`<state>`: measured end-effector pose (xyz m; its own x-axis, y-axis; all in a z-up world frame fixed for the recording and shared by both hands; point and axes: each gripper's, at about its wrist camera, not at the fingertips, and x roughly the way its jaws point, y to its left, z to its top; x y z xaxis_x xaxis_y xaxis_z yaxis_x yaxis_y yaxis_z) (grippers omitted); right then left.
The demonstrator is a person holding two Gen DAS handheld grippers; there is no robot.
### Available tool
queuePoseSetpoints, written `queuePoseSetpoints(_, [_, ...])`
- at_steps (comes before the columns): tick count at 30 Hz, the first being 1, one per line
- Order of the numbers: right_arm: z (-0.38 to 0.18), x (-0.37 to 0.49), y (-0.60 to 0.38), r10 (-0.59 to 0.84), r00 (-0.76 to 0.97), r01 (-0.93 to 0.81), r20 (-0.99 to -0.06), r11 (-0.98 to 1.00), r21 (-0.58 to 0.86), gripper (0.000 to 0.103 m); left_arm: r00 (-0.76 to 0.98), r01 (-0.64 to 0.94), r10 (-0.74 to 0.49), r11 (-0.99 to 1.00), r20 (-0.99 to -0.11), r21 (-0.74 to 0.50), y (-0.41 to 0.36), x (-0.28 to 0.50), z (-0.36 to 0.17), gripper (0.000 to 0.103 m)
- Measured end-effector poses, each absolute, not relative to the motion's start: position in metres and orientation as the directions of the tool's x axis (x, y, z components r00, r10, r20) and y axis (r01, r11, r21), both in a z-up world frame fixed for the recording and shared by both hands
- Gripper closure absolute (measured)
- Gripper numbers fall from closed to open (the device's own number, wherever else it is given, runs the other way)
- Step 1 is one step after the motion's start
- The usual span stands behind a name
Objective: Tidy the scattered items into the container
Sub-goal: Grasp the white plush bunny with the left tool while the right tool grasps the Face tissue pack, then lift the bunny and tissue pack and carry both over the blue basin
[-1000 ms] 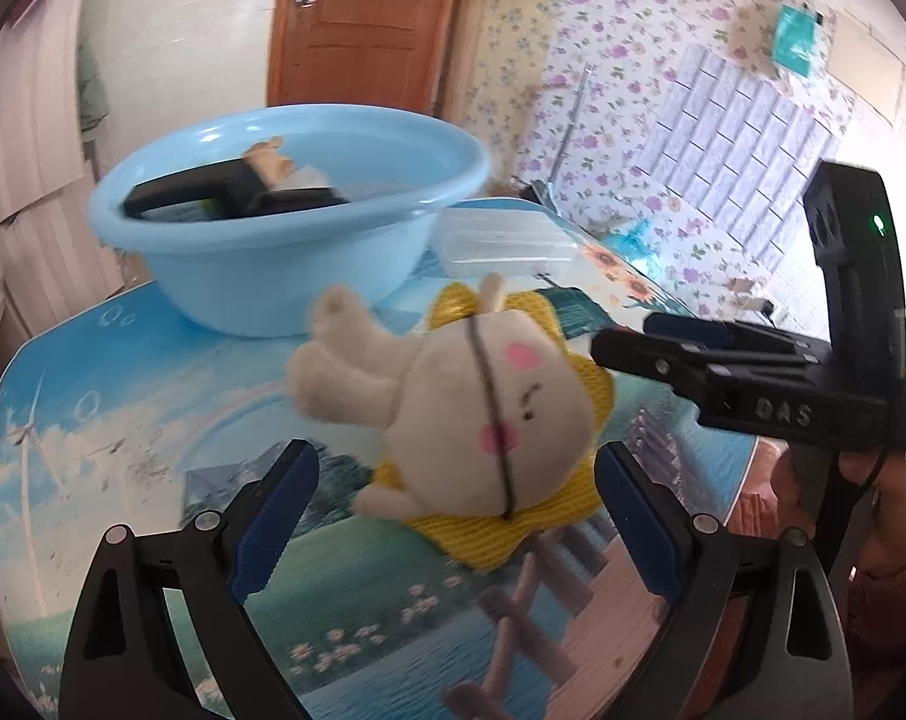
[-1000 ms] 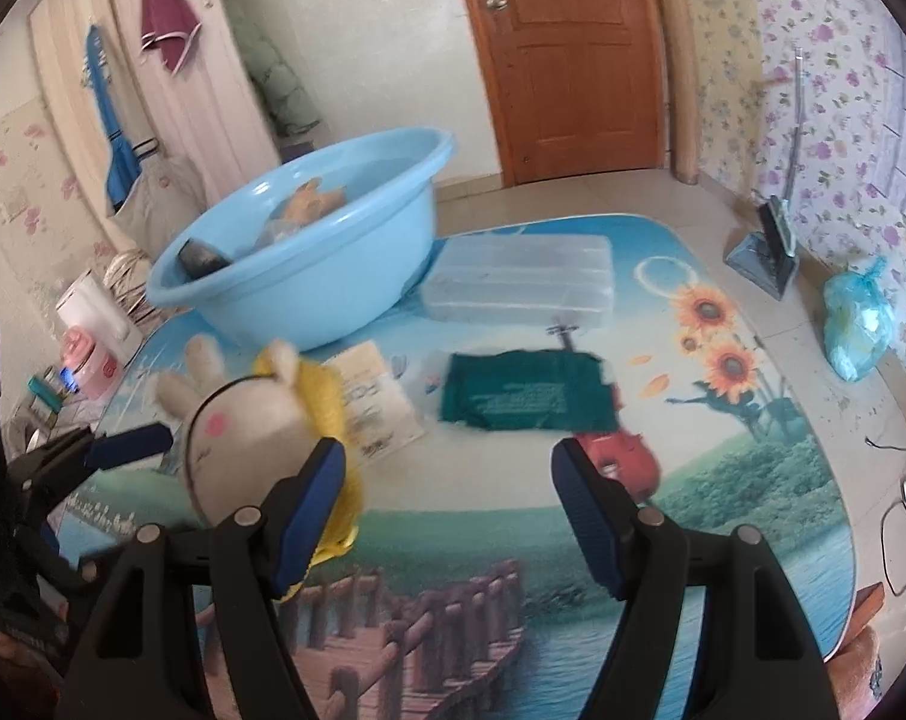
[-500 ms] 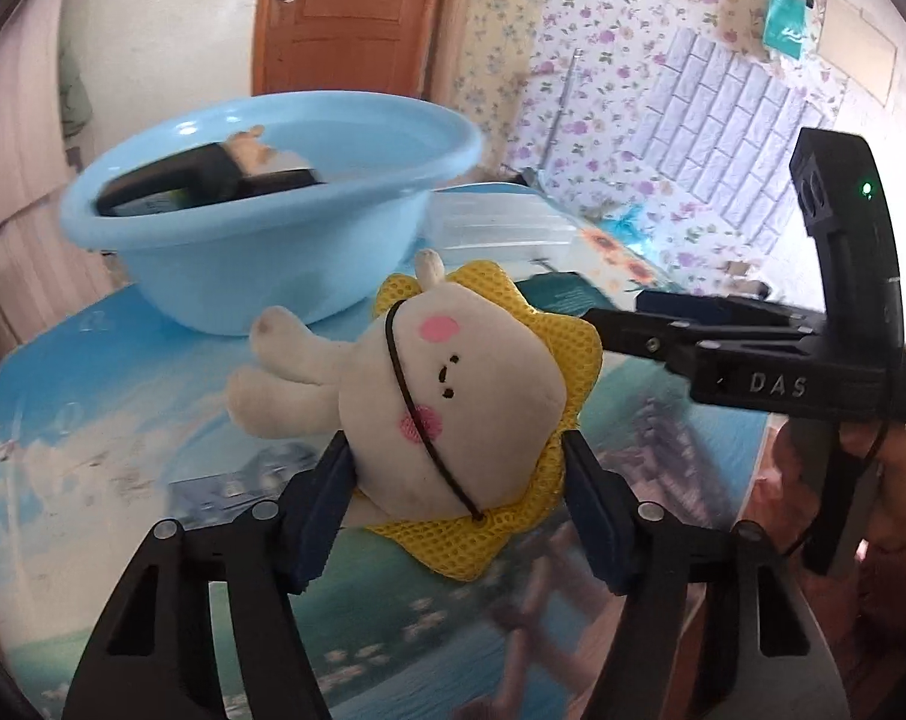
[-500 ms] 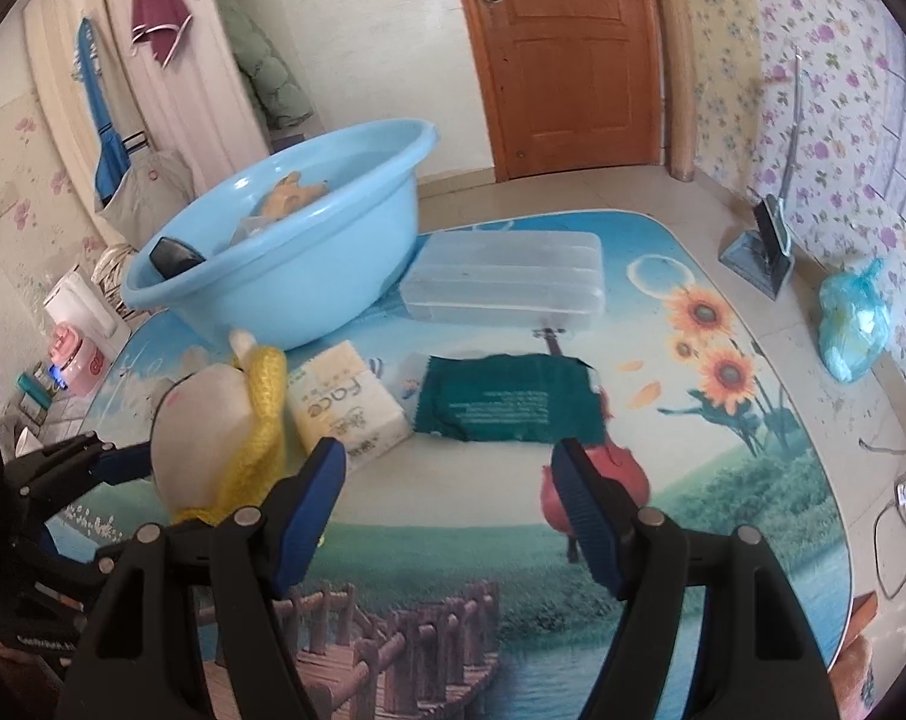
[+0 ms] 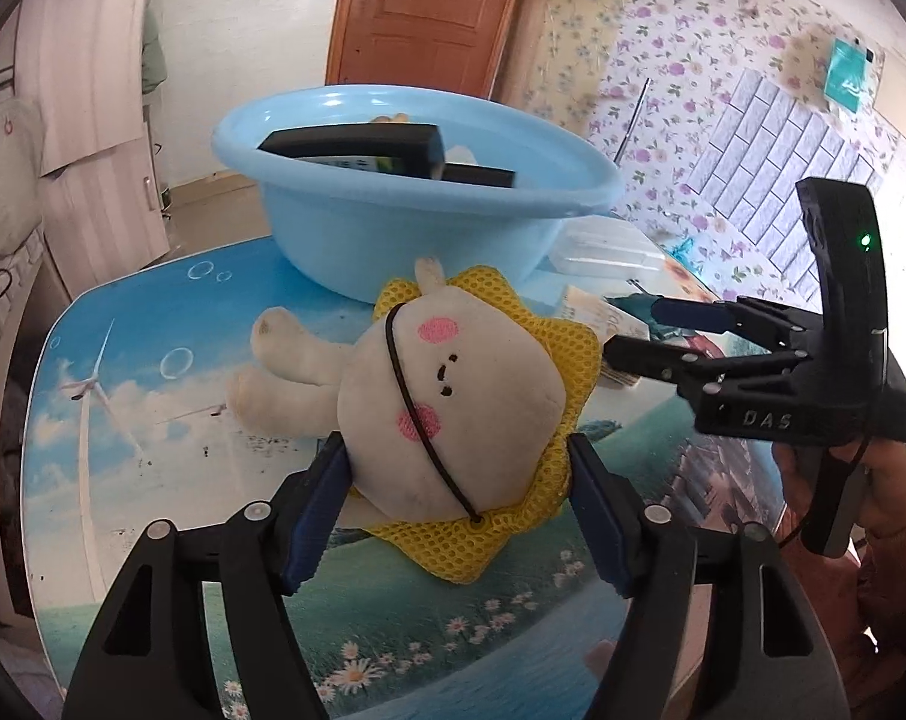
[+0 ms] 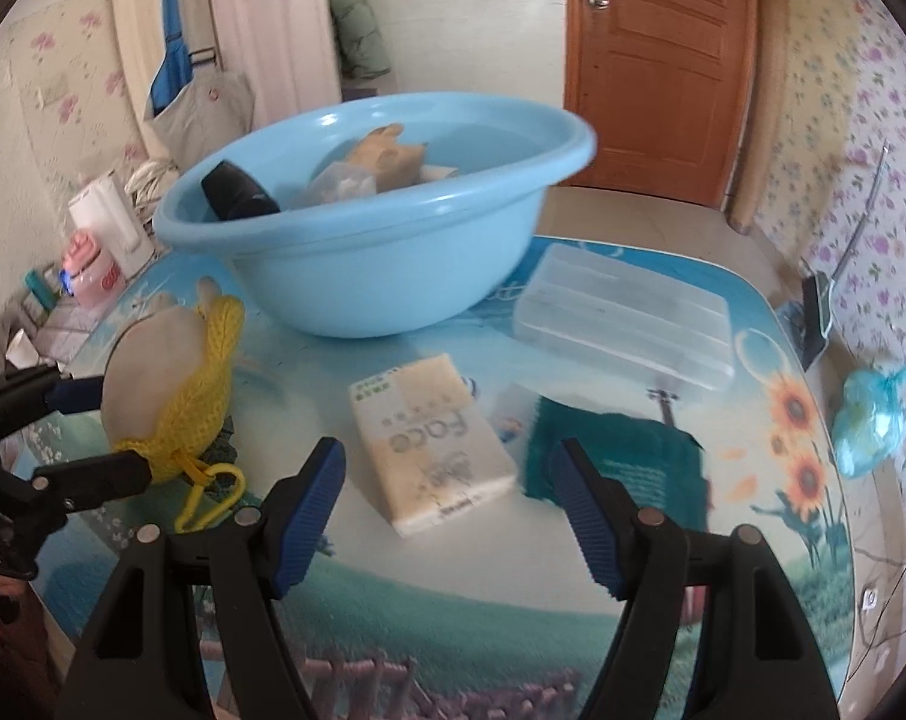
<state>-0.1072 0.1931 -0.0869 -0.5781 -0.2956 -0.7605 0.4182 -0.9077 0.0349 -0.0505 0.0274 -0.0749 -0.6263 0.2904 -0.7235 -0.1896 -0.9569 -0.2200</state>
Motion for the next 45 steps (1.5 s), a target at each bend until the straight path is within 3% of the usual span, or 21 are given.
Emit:
queuePoseSetpoints(1, [-0.089,-0.107,0.192,-0.293,-0.571,0.421,-0.767,-0.907,0.033,0.033,-0.627,-0.186,0.288,-0.958,-0.723,-0.220,0.026,-0.051,-0.076,0.029])
queuePoseSetpoints(4, [-0.092,-0.104,0.192,-0.308,-0.555,0.428,-0.773,-0.902,0.052,0.054,-0.623,-0.190,0.293,-0.956,-0.725,-0.222,0.032,-0.059,-0.080,0.025])
queuePoseSetpoints(8, [-0.088,-0.099,0.194,-0.328,-0.548,0.430,-0.770,-0.899,0.077,0.055,-0.620,-0.192,0.296,-0.955,-0.727,-0.226,0.040,-0.060,-0.082,0.016])
queuePoseSetpoints(13, [-0.084,-0.086,0.197,-0.322,-0.551,0.416,-0.770,-0.906,0.081,0.055,-0.611,-0.168,0.256,-0.967,-0.749,-0.194,0.045,-0.071,-0.088,0.015])
queuePoseSetpoints(14, [-0.085,-0.083,0.197,-0.317,-0.548,0.414,-0.774,-0.907,0.079,0.055,-0.611,-0.167,0.253,-0.968,-0.751,-0.190,0.045,-0.071,-0.088,0.016])
queuePoseSetpoints(16, [-0.085,-0.080,0.197,-0.307,-0.545,0.407,-0.780,-0.911,0.074,0.055,-0.616,-0.162,0.223,-0.974,-0.756,-0.156,0.046,-0.068,-0.086,0.036])
queuePoseSetpoints(17, [-0.086,-0.078,0.198,-0.303,-0.544,0.402,-0.783,-0.912,0.074,0.055,-0.615,-0.163,0.223,-0.974,-0.756,-0.154,0.045,-0.068,-0.086,0.038])
queuePoseSetpoints(35, [-0.080,-0.052,0.207,-0.284,-0.566,0.354,-0.774,-0.931,0.083,0.055,-0.584,-0.181,0.249,-0.968,-0.773,-0.176,0.054,-0.037,-0.078,0.040])
queuePoseSetpoints(45, [-0.087,-0.051,0.206,-0.292,-0.546,0.371,-0.785,-0.925,0.086,0.054,-0.572,-0.177,0.234,-0.971,-0.786,-0.160,0.059,-0.037,-0.085,0.035])
